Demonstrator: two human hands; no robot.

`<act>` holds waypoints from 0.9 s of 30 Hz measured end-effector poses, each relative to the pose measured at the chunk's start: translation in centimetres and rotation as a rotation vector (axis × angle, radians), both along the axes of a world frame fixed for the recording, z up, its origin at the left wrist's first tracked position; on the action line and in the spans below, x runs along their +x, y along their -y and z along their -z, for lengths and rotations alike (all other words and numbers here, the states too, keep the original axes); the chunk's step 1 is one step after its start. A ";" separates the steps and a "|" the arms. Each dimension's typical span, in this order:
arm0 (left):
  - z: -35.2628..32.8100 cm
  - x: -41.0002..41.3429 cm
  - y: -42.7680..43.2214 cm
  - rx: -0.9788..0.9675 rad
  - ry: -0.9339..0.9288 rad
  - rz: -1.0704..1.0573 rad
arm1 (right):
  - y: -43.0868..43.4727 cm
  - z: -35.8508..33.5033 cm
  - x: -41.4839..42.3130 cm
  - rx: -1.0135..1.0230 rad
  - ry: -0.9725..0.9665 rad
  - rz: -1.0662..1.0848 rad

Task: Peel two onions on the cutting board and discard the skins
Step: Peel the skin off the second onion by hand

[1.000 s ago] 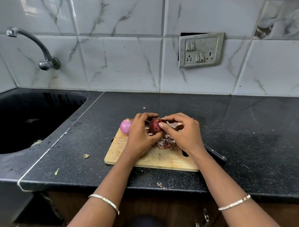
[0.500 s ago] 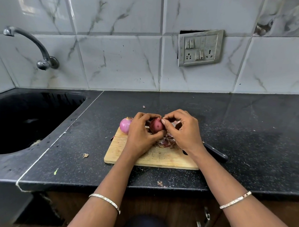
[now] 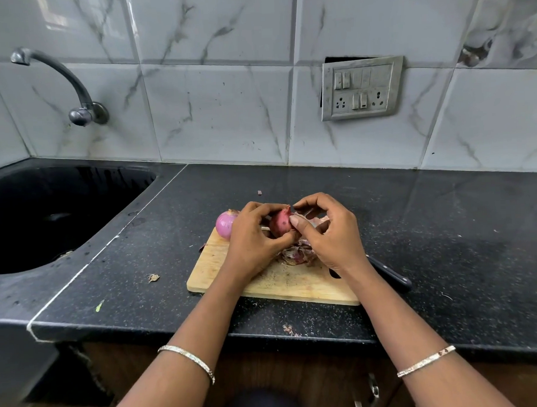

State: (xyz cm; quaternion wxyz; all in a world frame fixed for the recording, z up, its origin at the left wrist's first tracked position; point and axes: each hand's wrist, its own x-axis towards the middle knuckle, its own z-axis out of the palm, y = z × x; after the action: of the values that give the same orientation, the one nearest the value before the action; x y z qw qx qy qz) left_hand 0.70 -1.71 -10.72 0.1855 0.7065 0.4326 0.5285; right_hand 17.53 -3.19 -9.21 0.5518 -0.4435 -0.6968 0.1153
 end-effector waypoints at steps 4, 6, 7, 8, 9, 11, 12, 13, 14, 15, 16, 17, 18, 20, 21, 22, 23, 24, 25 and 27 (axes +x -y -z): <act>0.1 0.1 -0.1 0.005 -0.031 0.015 | 0.3 -0.2 0.0 -0.032 -0.011 0.013; 0.0 0.1 -0.1 0.001 -0.060 0.029 | 0.2 -0.3 0.1 -0.066 -0.028 0.017; 0.0 0.2 -0.1 -0.004 -0.074 0.035 | 0.1 -0.2 0.1 -0.087 -0.039 0.015; 0.0 0.2 -0.1 -0.009 -0.087 0.037 | 0.0 -0.1 0.1 -0.108 -0.047 0.010; 0.0 0.2 -0.1 -0.013 -0.096 0.038 | -0.1 0.0 0.1 -0.128 -0.051 0.003; 0.0 0.2 0.0 -0.014 -0.099 0.041 | -0.3 0.2 0.1 -0.148 -0.026 -0.008; 0.0 0.2 0.0 -0.014 -0.095 0.045 | -0.5 0.3 0.1 -0.144 0.006 -0.007; 0.0 0.2 0.0 -0.016 -0.089 0.049 | -0.5 0.4 0.2 -0.136 0.042 -0.010; 0.0 0.3 0.1 -0.016 -0.085 0.050 | -0.6 0.5 0.2 -0.128 0.067 -0.017; -0.1 0.3 0.1 -0.017 -0.080 0.051 | -0.7 0.5 0.2 -0.124 0.077 -0.030; 0.0 0.3 0.1 -0.020 -0.072 0.050 | -0.8 0.6 0.3 -0.124 0.077 -0.041; 0.0 0.3 0.1 -0.023 -0.064 0.047 | -0.9 0.7 0.3 -0.124 0.073 -0.048; 0.0 0.2 0.1 -0.026 -0.059 0.042 | -0.9 0.7 0.4 -0.125 0.067 -0.053; -0.1 0.2 0.1 -0.028 -0.063 0.035 | -0.8 0.8 0.4 -0.132 0.041 -0.063; -0.1 0.1 0.2 -0.028 -0.063 0.034 | -0.8 0.7 0.4 -0.145 0.019 -0.070; -0.2 0.1 0.2 -0.030 -0.058 0.033 | -0.7 0.6 0.4 -0.160 -0.008 -0.076; -0.2 0.1 0.2 -0.033 -0.049 0.034 | -0.6 0.6 0.5 -0.173 -0.031 -0.081; -0.2 0.1 0.2 -0.036 -0.042 0.032 | -0.5 0.5 0.5 -0.178 -0.050 -0.083; -0.2 0.1 0.3 -0.036 -0.040 0.029 | -0.4 0.4 0.5 -0.177 -0.065 -0.083; -0.2 0.0 0.2 -0.037 -0.039 0.024 | -0.3 0.4 0.5 -0.184 -0.099 -0.077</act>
State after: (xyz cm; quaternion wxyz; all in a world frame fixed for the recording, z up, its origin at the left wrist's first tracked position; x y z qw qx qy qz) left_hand 0.68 -1.91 -10.53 0.1965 0.7184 0.4372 0.5042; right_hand 18.03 -2.84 -9.61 0.5374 -0.4589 -0.6719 0.2218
